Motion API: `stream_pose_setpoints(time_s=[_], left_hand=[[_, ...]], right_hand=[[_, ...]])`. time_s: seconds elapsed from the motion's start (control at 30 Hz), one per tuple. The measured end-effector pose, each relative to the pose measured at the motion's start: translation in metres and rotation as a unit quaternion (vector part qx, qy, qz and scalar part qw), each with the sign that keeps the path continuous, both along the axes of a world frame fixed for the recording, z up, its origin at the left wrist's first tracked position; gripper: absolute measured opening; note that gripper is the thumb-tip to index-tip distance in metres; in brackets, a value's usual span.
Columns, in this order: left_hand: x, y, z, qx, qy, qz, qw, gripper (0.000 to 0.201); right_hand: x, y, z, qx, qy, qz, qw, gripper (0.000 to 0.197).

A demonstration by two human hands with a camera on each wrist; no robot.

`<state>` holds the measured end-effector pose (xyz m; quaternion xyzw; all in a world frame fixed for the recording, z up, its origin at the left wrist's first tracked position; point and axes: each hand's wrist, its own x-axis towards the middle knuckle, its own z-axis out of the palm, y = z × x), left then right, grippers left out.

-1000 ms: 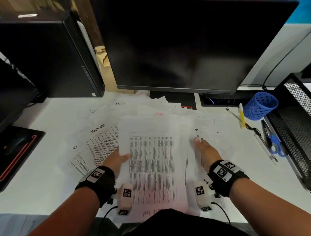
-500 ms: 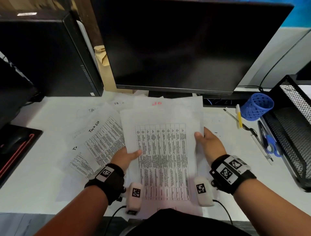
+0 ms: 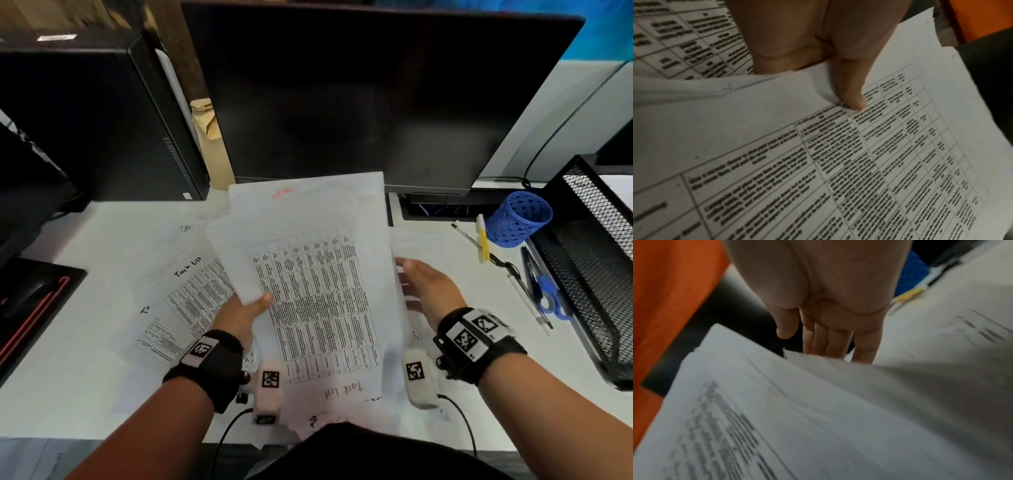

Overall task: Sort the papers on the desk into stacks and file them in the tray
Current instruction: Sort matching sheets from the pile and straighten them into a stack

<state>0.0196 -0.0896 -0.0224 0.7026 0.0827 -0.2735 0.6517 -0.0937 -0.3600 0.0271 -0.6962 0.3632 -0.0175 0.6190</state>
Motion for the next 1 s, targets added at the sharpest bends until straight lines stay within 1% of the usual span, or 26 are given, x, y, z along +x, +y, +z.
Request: stream_pose_setpoints(time_s=[0.03, 0.07, 0.1, 0.2, 0.27, 0.33, 0.37, 0.47, 0.53, 0.6, 0.67, 0.77, 0.83, 0.93, 1.0], left_hand=[[0.001, 0.002, -0.001, -0.011, 0.006, 0.012, 1.000, 0.065], [0.004, 0.006, -0.003, -0.014, 0.010, 0.021, 1.000, 0.058], [0.006, 0.009, -0.003, -0.011, 0.011, 0.025, 1.000, 0.051], [0.013, 0.018, 0.000, 0.014, 0.011, 0.021, 1.000, 0.039], [0.017, 0.026, 0.001, 0.015, 0.011, 0.023, 1.000, 0.043], [0.022, 0.036, -0.002, 0.031, 0.009, 0.025, 0.999, 0.053], [0.024, 0.040, -0.003, 0.043, 0.010, 0.030, 0.999, 0.053], [0.025, 0.053, -0.011, 0.093, 0.009, 0.049, 0.994, 0.045], [0.023, 0.059, -0.012, 0.135, -0.008, 0.038, 0.990, 0.048], [0.021, 0.059, -0.008, 0.141, -0.028, 0.024, 0.989, 0.051], [0.020, 0.052, 0.004, 0.133, -0.052, -0.001, 0.990, 0.050], [0.023, 0.030, 0.036, 0.129, -0.099, -0.030, 0.986, 0.044], [0.027, 0.014, 0.058, 0.116, -0.128, -0.042, 0.984, 0.043], [0.031, -0.009, 0.085, 0.087, -0.191, -0.064, 0.976, 0.033], [0.029, -0.024, 0.100, 0.067, -0.209, -0.087, 0.972, 0.030]], right_hand=[[-0.003, 0.002, -0.007, -0.003, 0.036, 0.005, 0.999, 0.033], [-0.004, 0.005, -0.015, -0.014, 0.071, 0.019, 0.997, 0.036], [-0.006, 0.010, -0.021, -0.026, 0.105, 0.038, 0.993, 0.033], [-0.007, 0.024, -0.036, -0.099, 0.168, 0.094, 0.976, 0.010], [-0.005, 0.025, -0.040, -0.138, 0.187, 0.083, 0.969, 0.005], [-0.003, 0.018, -0.035, -0.122, 0.165, 0.026, 0.978, 0.025], [-0.002, 0.011, -0.030, -0.119, 0.155, 0.000, 0.981, 0.030], [-0.001, -0.014, -0.007, -0.140, 0.124, -0.047, 0.981, 0.031], [0.001, -0.028, 0.012, -0.154, 0.098, -0.066, 0.981, 0.032], [0.003, -0.037, 0.031, -0.179, 0.067, -0.064, 0.980, 0.032], [0.007, -0.043, 0.053, -0.208, 0.048, -0.049, 0.976, 0.028], [0.016, -0.049, 0.086, -0.256, 0.027, -0.010, 0.966, 0.018], [0.022, -0.049, 0.110, -0.285, 0.021, 0.030, 0.958, 0.012], [0.027, -0.044, 0.143, -0.323, 0.019, 0.094, 0.942, 0.004], [0.032, -0.039, 0.159, -0.348, 0.015, 0.130, 0.928, 0.003]])
